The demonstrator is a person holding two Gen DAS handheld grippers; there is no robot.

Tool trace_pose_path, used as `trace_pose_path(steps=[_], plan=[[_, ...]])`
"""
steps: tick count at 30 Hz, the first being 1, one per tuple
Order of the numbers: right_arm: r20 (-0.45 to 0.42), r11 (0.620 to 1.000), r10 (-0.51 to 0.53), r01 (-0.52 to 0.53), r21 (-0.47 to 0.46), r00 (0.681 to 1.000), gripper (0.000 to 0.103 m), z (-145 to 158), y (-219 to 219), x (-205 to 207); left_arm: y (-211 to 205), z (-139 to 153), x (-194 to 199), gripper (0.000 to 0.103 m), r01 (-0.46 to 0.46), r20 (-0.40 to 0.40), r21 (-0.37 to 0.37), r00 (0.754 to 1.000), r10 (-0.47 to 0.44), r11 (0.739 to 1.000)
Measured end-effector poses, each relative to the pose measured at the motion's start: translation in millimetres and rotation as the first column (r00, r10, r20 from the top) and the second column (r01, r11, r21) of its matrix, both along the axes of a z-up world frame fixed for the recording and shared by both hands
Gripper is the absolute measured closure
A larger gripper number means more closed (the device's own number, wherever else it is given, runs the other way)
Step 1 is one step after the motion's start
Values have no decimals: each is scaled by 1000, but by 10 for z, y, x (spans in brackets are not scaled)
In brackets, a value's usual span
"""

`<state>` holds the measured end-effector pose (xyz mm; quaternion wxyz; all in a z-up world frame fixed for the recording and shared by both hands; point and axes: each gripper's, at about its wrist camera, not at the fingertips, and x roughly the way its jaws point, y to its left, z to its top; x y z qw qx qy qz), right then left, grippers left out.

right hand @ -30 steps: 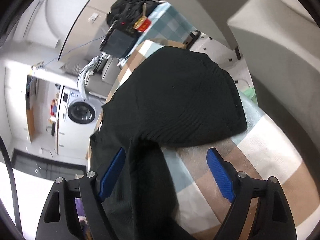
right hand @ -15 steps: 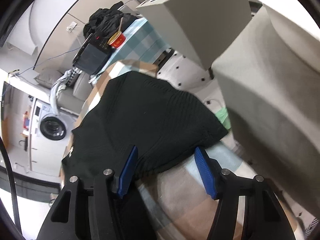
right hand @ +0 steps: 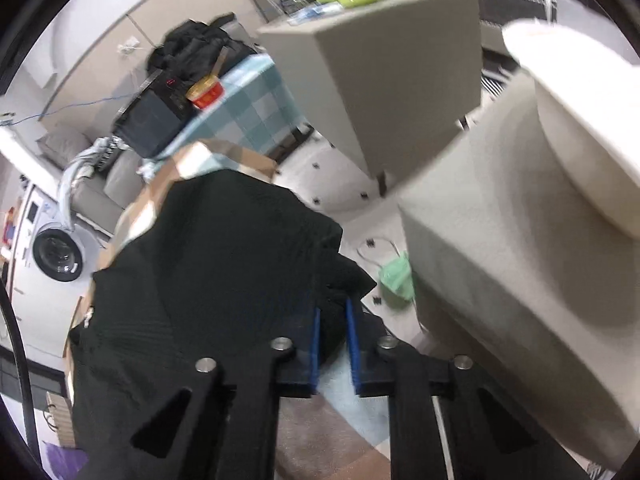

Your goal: Fold small clothes

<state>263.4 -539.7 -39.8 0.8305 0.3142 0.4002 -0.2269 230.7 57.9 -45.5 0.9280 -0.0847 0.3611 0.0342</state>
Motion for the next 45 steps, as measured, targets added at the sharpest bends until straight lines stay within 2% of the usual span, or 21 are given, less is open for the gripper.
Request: trace_pose_path(steps=[2,4,5,7,8,9,10,12,13,15,16,17,21,24,26,28,31,35,39,42,45], plan=[[90,999,26,-23,-31,996,95,177,55,-8,-11,2,-27,9,0,4,4,1000,0,1000],[241,994,105,-104,-19,965,95,390,144,11,1,14,-78,9,-2,6,6,1000,2,1000],[363,981,177,-194,10,915,95,503,229,29,2,18,-85,9,-3,8,3,1000,3,1000],[472,935,326,-355,-31,819,95,673,481,92,-7,39,-103,9,-4,10,3,1000,4,1000],[485,893,422,-442,-79,766,95,746,666,133,-11,48,-115,9,-6,11,9,1000,6,1000],[450,800,572,-589,-119,686,95,781,949,217,-11,61,-138,9,-8,13,16,1000,8,1000],[399,717,671,-685,-133,625,95,761,1169,271,-26,72,-150,9,-10,16,22,1000,10,1000],[258,589,800,-791,-164,542,95,625,1559,305,-27,89,-191,9,-13,19,27,1000,12,1000],[197,560,825,-812,-162,530,90,549,1666,314,-23,94,-208,9,-15,17,29,1000,15,999],[109,548,836,-830,-102,538,72,365,1752,344,-5,97,-242,9,-23,14,31,1000,22,999],[102,558,829,-827,-75,550,57,312,1732,333,8,94,-258,9,-27,10,31,1000,27,999],[100,575,817,-816,-63,568,55,282,1698,322,21,87,-268,9,-33,3,29,999,33,999],[59,649,761,-760,-48,646,55,233,1508,331,70,96,-286,9,-39,-3,16,999,40,999],[-87,647,756,-761,-49,649,55,26,1509,363,143,99,-281,7,-65,-10,18,998,65,998],[-115,656,744,-752,-55,658,55,-16,1521,381,203,94,-261,7,-89,-23,6,996,89,996],[-113,663,729,-738,-129,675,55,91,1573,299,279,91,-302,6,-109,-28,-2,994,109,994],[-70,614,768,-762,-206,637,55,309,1761,197,320,76,-338,6,-123,-34,3,992,123,992],[-31,590,797,-789,-171,603,55,374,2013,255,279,61,-341,6,-115,-36,6,993,115,993],[-59,629,768,-768,-121,638,55,180,2127,461,175,64,-303,6,-95,-30,-3,995,95,996],[-56,642,763,-765,-59,644,55,87,2208,588,109,47,-301,6,-82,-36,11,996,82,997],[-58,639,765,-767,-56,641,55,45,2248,629,80,18,-303,6,-73,-40,17,996,74,997]])
